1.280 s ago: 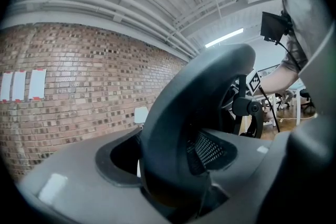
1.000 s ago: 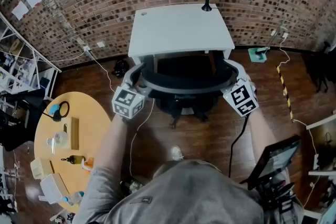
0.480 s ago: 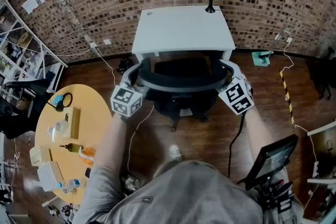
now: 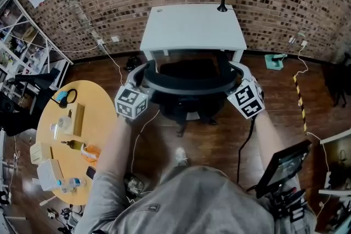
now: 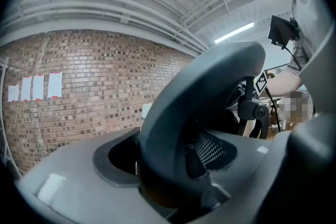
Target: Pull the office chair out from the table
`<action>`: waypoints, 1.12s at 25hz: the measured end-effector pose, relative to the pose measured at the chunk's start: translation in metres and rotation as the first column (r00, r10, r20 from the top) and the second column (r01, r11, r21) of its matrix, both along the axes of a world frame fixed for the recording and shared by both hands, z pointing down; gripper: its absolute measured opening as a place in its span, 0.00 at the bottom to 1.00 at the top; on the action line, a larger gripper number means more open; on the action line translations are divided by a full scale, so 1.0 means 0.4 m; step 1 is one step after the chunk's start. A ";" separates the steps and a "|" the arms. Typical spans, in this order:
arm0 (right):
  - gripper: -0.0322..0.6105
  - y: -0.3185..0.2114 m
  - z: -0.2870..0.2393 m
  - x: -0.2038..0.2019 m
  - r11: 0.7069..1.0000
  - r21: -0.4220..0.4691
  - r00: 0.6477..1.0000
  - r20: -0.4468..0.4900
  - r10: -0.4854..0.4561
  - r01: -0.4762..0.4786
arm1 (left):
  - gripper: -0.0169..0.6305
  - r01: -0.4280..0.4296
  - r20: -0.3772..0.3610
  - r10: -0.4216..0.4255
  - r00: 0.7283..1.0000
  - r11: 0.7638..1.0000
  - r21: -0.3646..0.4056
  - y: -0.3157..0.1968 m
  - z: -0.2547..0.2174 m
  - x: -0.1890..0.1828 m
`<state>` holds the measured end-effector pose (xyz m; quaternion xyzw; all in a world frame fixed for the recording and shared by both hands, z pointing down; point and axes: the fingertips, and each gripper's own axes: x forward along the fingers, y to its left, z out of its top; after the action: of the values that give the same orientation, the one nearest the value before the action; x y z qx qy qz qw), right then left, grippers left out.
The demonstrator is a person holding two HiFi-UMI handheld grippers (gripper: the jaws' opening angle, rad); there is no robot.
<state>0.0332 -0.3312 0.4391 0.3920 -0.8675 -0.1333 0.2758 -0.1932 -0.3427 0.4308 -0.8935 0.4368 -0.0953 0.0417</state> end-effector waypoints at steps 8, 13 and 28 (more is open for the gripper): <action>0.54 0.054 -0.003 0.013 1.000 -0.001 1.000 -0.007 -0.021 0.021 | 0.50 0.016 -0.007 -0.016 1.000 1.000 -0.004 0.059 0.002 0.012; 0.54 0.096 -0.006 0.030 0.999 0.003 0.999 -0.008 -0.034 0.034 | 0.51 0.029 -0.026 -0.029 0.999 1.000 0.000 0.108 0.002 0.030; 0.55 0.238 -0.012 0.039 1.000 0.015 1.000 -0.017 -0.006 0.006 | 0.51 -0.003 -0.043 0.003 0.999 1.000 0.003 0.259 0.005 0.036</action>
<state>0.0488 -0.2361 0.4341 0.3903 -0.8652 -0.1440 0.2799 -0.1789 -0.2393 0.4328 -0.8960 0.4362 -0.0754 0.0335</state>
